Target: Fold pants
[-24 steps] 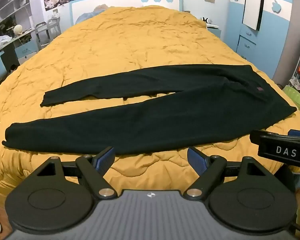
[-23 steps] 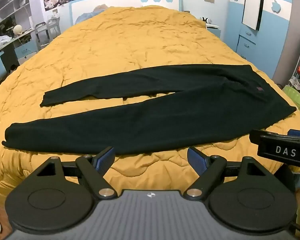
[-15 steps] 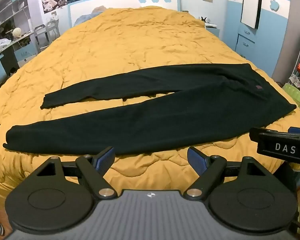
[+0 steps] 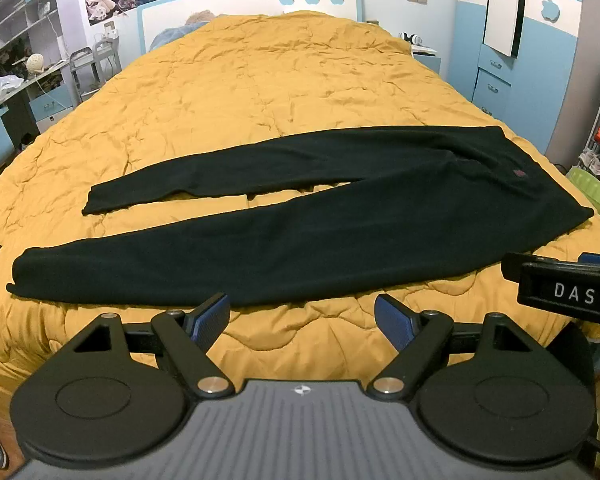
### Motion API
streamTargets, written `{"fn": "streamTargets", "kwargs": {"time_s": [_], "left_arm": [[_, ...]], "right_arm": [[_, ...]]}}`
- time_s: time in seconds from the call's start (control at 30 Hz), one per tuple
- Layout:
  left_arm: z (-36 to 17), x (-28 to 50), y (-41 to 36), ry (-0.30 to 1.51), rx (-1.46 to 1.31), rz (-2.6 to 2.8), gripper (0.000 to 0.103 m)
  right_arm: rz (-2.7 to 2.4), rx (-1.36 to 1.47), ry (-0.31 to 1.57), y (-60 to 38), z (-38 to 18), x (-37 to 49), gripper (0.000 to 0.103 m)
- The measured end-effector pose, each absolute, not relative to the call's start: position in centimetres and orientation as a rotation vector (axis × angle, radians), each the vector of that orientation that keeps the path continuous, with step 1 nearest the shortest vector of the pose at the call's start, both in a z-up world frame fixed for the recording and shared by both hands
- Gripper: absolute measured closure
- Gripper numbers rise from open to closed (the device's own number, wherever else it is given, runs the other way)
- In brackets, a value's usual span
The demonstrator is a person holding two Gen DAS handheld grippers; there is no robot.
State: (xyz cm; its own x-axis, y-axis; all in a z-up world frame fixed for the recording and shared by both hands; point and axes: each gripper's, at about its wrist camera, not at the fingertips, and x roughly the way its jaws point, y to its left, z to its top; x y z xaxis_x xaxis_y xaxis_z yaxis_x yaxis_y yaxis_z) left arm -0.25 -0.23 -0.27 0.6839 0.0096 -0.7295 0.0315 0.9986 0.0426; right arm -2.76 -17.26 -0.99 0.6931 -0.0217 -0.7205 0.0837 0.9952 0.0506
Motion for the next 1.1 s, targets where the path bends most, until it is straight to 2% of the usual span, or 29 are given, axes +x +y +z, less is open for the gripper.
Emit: {"fn": "streamTargets", "kwargs": {"time_s": [1.1], "left_arm": [[-0.61, -0.54, -0.30, 0.821, 0.058, -0.014, 0.007]], "right_arm": [[-0.058, 0.080, 0.805, -17.10, -0.99, -2.87, 0.021]]}}
